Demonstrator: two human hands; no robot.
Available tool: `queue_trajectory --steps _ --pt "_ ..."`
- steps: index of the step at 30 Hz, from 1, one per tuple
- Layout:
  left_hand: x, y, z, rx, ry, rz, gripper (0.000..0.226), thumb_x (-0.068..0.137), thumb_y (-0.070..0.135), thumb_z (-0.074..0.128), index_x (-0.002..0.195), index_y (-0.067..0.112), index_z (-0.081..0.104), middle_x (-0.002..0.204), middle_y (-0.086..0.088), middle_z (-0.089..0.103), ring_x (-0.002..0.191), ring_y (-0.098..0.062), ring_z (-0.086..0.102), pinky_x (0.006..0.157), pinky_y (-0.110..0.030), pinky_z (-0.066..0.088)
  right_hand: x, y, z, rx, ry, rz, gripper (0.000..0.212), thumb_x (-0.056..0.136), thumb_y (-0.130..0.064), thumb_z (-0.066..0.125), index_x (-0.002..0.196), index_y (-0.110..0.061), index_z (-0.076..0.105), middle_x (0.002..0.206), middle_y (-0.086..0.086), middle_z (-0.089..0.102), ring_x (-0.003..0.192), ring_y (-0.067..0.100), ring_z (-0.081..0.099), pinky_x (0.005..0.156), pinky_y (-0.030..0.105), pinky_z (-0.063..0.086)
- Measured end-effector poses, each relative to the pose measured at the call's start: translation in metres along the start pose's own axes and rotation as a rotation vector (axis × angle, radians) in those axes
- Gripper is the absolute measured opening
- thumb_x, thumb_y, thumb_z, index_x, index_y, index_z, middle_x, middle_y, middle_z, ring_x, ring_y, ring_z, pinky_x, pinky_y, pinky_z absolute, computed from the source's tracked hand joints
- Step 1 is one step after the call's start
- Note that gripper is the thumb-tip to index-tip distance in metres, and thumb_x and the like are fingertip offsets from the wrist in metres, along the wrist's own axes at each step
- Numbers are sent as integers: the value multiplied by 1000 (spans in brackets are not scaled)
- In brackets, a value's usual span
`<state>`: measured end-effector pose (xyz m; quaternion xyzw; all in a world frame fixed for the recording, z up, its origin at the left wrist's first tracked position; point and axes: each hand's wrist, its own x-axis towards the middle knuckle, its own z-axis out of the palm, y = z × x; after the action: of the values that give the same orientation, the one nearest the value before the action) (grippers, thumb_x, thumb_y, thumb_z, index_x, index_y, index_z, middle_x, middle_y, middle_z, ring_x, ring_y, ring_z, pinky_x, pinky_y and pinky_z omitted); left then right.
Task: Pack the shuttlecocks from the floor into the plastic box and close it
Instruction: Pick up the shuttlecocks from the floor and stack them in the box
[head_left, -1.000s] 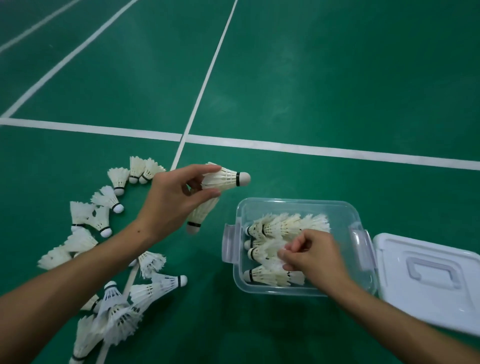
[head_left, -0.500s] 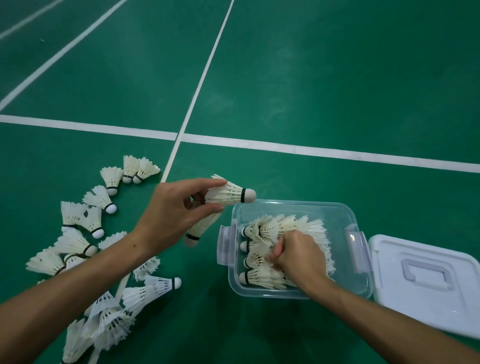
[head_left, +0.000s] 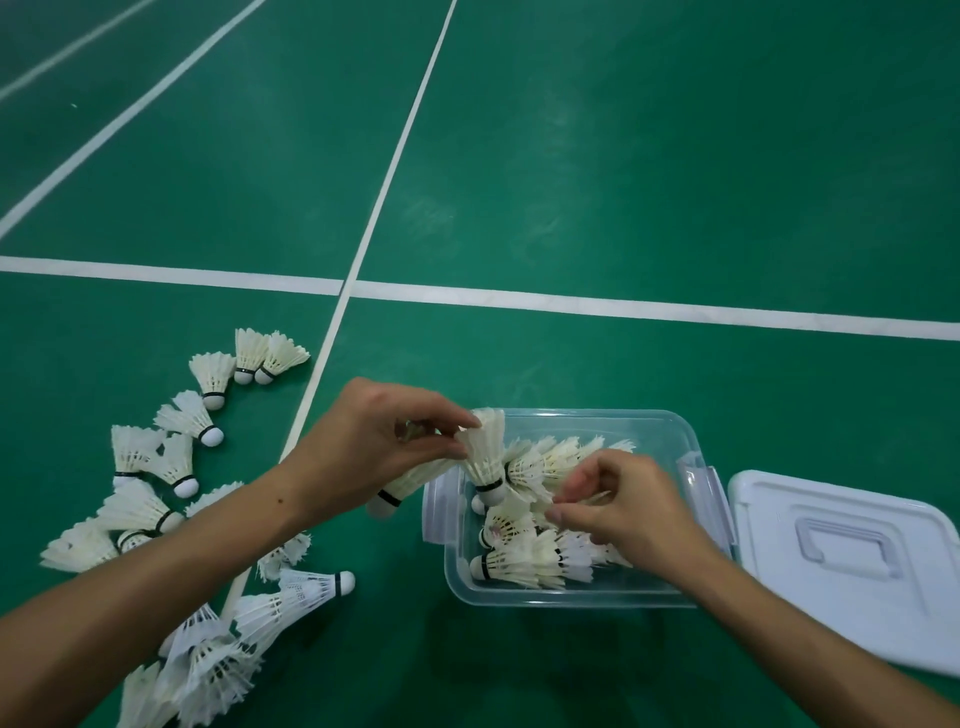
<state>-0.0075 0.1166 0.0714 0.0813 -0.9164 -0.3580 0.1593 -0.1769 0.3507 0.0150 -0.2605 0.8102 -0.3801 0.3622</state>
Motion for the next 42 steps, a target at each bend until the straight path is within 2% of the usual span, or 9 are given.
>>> queue_trajectory --steps 5,8,13,16,23,26,29,34,42 --pt "24 13 12 -9 -183 80 22 87 25 81 108 21 83 90 14 77 77 4 68 71 -9 48 -9 -27 -23 28 -30 -259 45 75 -26 95 113 -33 71 112 -19 75 104 4 71 83 28 63" --pt "36 19 21 -19 -240 90 23 85 20 85 107 21 84 91 16 75 77 6 68 71 -8 48 -4 -29 -22 -24 -3 -319 41 79 -29 92 114 -39 72 115 -26 71 110 -2 66 89 28 61" --pt "46 21 28 -47 -302 71 21 86 16 85 106 20 84 89 21 72 78 5 69 73 -6 47 3 -18 -27 -49 37 -360 27 78 -35 91 101 -41 78 117 -22 66 110 3 64 90 30 59" --pt "48 21 34 -22 -312 88 22 86 18 85 108 20 83 90 20 74 75 5 67 70 -4 44 4 -12 -25 -100 33 -371 21 78 -41 89 95 -35 78 105 -19 73 108 4 64 91 30 57" --pt "39 12 27 55 -50 47 37 83 27 84 118 21 75 105 13 72 73 -4 63 72 -5 43 -21 10 -9 -274 178 -332 16 84 -41 83 96 -31 81 89 -20 73 80 -5 65 73 22 60" --pt "32 10 27 45 -39 28 33 82 32 81 113 21 76 99 22 70 72 -2 63 71 -5 43 -26 17 10 -476 240 -404 14 81 -46 85 89 -35 83 78 -20 75 69 -6 57 58 14 45" --pt "26 8 30 45 -30 18 28 81 31 83 106 22 78 89 31 62 72 -1 62 69 -6 43 -23 15 23 -617 266 -395 15 78 -52 87 83 -39 83 76 -21 75 72 -2 52 57 16 35" --pt "21 4 33 21 -24 2 26 80 30 86 104 21 78 89 30 63 75 -4 66 68 -16 52 -10 14 34 -726 134 -309 23 89 -55 76 104 -39 82 95 -14 79 93 6 64 69 24 45" --pt "17 3 39 -30 -49 -9 28 78 29 89 102 21 77 92 34 64 72 -5 64 68 -14 49 11 16 40 -614 -57 -123 25 81 -50 86 100 -35 84 92 -16 81 78 0 69 75 26 57"
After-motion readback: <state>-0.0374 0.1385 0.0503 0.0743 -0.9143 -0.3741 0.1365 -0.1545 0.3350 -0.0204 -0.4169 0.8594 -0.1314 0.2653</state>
